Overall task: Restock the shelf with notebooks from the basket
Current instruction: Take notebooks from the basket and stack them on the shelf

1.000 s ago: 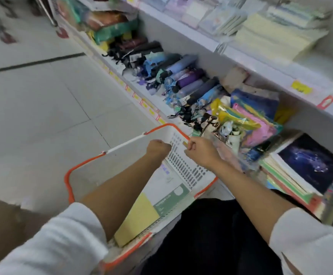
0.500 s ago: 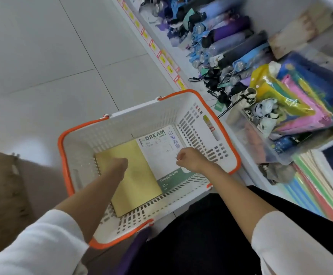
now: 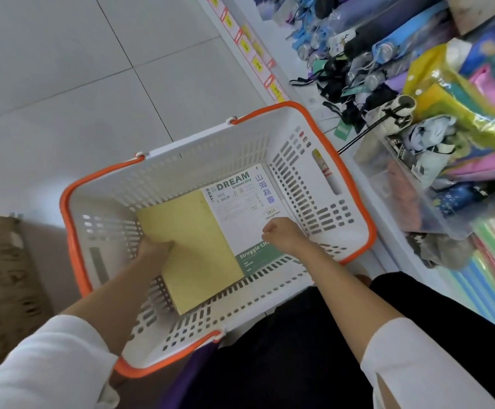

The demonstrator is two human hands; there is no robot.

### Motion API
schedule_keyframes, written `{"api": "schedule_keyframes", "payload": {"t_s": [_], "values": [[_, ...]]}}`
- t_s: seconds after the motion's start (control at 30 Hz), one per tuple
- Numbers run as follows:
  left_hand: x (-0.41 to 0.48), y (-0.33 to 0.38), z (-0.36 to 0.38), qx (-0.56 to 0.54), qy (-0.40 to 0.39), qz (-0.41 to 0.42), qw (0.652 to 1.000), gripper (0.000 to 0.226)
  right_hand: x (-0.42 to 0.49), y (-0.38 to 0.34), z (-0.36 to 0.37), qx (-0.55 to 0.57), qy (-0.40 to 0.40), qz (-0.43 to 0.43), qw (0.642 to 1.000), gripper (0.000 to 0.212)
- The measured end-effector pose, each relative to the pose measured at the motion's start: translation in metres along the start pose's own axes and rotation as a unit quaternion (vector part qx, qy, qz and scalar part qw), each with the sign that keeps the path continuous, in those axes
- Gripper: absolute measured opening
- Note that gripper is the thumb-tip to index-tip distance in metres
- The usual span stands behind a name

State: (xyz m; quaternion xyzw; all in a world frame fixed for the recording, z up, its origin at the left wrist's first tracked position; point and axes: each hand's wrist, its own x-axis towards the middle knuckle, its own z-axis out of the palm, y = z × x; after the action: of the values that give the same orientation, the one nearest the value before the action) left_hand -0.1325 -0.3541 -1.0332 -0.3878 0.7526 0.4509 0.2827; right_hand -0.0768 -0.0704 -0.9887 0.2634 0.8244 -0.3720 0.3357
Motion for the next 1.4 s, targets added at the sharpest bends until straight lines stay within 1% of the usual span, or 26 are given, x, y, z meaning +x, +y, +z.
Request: {"api": "schedule_keyframes", "payload": {"t_s": [0.1, 0.2, 0.3, 0.37, 0.43, 0.5, 0.53, 0.6, 0.67, 0.7, 0.8, 0.9, 0.93, 1.03, 1.07, 1.17, 1.2, 1.23, 1.3, 1.37, 1.4], "values": [[0.005, -0.007, -0.002, -0.036, -0.026, -0.024, 0.999, 0.056, 0.005, -0.001, 0.003, -0.019, 0.009, 0.000, 1.000, 0.028], [0.011, -0.010, 0.002, -0.051, -0.037, -0.024, 0.998, 0.052, 0.014, -0.011, 0.014, -0.092, 0.001, -0.012, 0.996, 0.035], [0.009, -0.010, 0.002, -0.085, -0.044, -0.029, 0.995, 0.039, 0.026, -0.026, 0.039, -0.125, -0.003, -0.016, 0.992, 0.042], [0.011, -0.011, 0.003, -0.109, -0.030, -0.044, 0.993, 0.036, 0.030, -0.031, 0.059, -0.138, 0.011, -0.011, 0.990, 0.048], [0.010, -0.009, 0.003, -0.128, 0.001, -0.067, 0.990, 0.034, 0.033, -0.030, 0.075, -0.173, 0.036, -0.021, 0.984, 0.054], [0.009, -0.009, 0.004, -0.147, -0.005, -0.065, 0.987, 0.029, 0.035, -0.024, 0.084, -0.200, 0.040, -0.027, 0.979, 0.067], [0.009, -0.010, 0.005, -0.157, -0.016, -0.059, 0.986, 0.029, 0.036, -0.021, 0.085, -0.202, 0.032, -0.021, 0.979, 0.076], [0.012, -0.012, 0.005, -0.175, -0.044, -0.045, 0.982, 0.039, 0.037, -0.018, 0.087, -0.187, 0.003, 0.000, 0.982, 0.094], [0.015, -0.014, 0.006, -0.183, -0.062, -0.041, 0.980, 0.052, 0.038, -0.018, 0.090, -0.184, -0.017, 0.014, 0.983, 0.103], [0.016, -0.015, 0.005, -0.186, -0.068, -0.039, 0.979, 0.055, 0.037, -0.019, 0.091, -0.201, -0.014, 0.015, 0.979, 0.104], [0.017, -0.016, 0.006, -0.188, -0.080, -0.037, 0.978, 0.057, 0.039, -0.024, 0.089, -0.253, 0.007, 0.004, 0.967, 0.091], [0.018, -0.015, 0.003, -0.186, -0.074, -0.057, 0.978, 0.065, 0.038, -0.025, 0.083, -0.239, -0.007, 0.003, 0.971, 0.081], [0.018, -0.015, 0.003, -0.183, -0.073, -0.061, 0.979, 0.067, 0.037, -0.026, 0.079, -0.230, 0.004, -0.012, 0.973, 0.071], [0.014, -0.013, 0.002, -0.185, -0.071, -0.075, 0.977, 0.069, 0.027, -0.036, 0.070, -0.221, 0.056, -0.121, 0.966, 0.020], [0.012, -0.011, 0.003, -0.184, -0.074, -0.075, 0.977, 0.071, 0.020, -0.045, 0.071, -0.217, 0.046, -0.148, 0.964, 0.013], [0.005, -0.005, 0.004, -0.182, -0.076, -0.086, 0.977, 0.078, 0.000, -0.076, 0.096, -0.211, -0.019, -0.215, 0.953, 0.014], [0.004, -0.004, 0.004, -0.179, -0.075, -0.095, 0.976, 0.081, -0.001, -0.082, 0.107, -0.209, -0.023, -0.232, 0.950, 0.021], [0.003, -0.004, 0.003, -0.179, -0.082, -0.101, 0.975, 0.085, 0.002, -0.083, 0.114, -0.212, -0.023, -0.220, 0.952, 0.040], [0.002, -0.003, 0.000, -0.190, -0.119, -0.090, 0.970, 0.085, 0.013, -0.072, 0.108, -0.234, -0.035, -0.125, 0.964, 0.075], [0.000, -0.005, -0.002, -0.186, -0.140, -0.074, 0.970, 0.083, 0.022, -0.052, 0.096, -0.233, -0.074, -0.037, 0.969, 0.100], [-0.001, -0.007, -0.004, -0.179, -0.138, -0.074, 0.971, 0.083, 0.023, -0.042, 0.094, -0.244, -0.100, -0.018, 0.964, 0.109]]}}
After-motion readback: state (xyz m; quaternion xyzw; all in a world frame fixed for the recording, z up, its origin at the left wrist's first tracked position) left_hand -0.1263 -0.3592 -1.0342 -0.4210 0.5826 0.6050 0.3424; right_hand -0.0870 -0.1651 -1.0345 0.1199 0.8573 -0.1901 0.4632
